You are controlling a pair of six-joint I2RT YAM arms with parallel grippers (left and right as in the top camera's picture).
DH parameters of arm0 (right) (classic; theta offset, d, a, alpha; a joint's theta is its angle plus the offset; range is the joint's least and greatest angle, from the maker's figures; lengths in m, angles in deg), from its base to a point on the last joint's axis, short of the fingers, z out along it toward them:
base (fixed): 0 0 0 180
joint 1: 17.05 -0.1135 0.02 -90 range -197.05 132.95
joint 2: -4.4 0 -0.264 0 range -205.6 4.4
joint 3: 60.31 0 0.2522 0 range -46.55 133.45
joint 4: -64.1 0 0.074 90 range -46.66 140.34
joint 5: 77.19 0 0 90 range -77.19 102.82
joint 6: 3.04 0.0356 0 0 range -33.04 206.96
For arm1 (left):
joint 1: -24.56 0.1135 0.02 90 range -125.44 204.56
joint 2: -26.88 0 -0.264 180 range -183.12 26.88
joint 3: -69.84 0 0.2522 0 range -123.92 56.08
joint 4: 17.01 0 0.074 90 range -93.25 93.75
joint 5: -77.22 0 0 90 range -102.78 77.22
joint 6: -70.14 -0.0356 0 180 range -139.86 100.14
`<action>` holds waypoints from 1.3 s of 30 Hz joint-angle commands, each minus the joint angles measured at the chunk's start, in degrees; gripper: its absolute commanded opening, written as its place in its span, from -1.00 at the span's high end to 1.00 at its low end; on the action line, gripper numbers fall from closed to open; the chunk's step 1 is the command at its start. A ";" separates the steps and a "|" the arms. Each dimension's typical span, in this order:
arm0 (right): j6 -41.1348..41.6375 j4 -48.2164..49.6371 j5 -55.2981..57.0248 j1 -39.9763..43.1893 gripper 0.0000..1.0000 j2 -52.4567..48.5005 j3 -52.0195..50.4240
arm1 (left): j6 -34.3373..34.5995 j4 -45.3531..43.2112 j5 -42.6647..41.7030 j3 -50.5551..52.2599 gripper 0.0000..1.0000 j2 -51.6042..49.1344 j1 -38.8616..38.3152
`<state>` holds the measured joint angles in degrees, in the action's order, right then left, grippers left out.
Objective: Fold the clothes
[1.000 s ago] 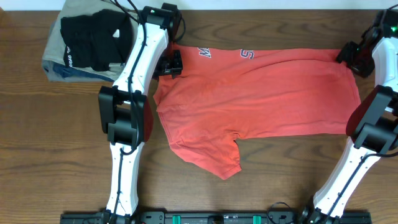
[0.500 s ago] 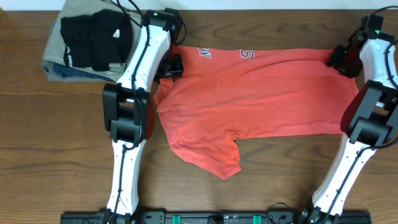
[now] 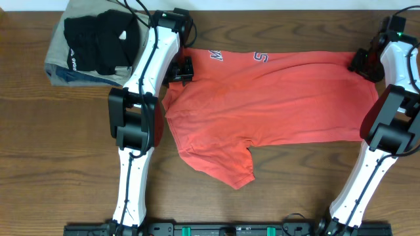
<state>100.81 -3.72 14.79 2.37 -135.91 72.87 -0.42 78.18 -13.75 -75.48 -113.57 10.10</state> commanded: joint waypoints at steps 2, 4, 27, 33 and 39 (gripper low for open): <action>-0.81 0.31 1.05 0.55 0.21 -0.26 0.70 | -0.76 -0.52 0.04 1.79 0.05 -1.05 0.24; -0.81 0.31 1.05 0.55 0.38 -0.26 0.70 | -0.76 -1.01 0.07 2.56 0.05 -1.05 0.24; 1.97 -10.86 7.63 1.86 0.90 -0.04 13.90 | -1.57 -2.05 0.11 4.35 0.05 -1.05 0.31; 2.01 -14.56 7.65 1.86 0.97 -0.07 14.14 | -1.60 -2.05 0.13 4.35 0.06 -1.05 0.31; 1.73 -14.64 6.95 2.03 0.32 -0.17 11.67 | -1.60 -2.05 0.11 4.35 0.04 -1.05 0.31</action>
<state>102.51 -18.28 21.83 3.95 -135.91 86.05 -0.86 75.95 -13.75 -71.53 -113.61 10.10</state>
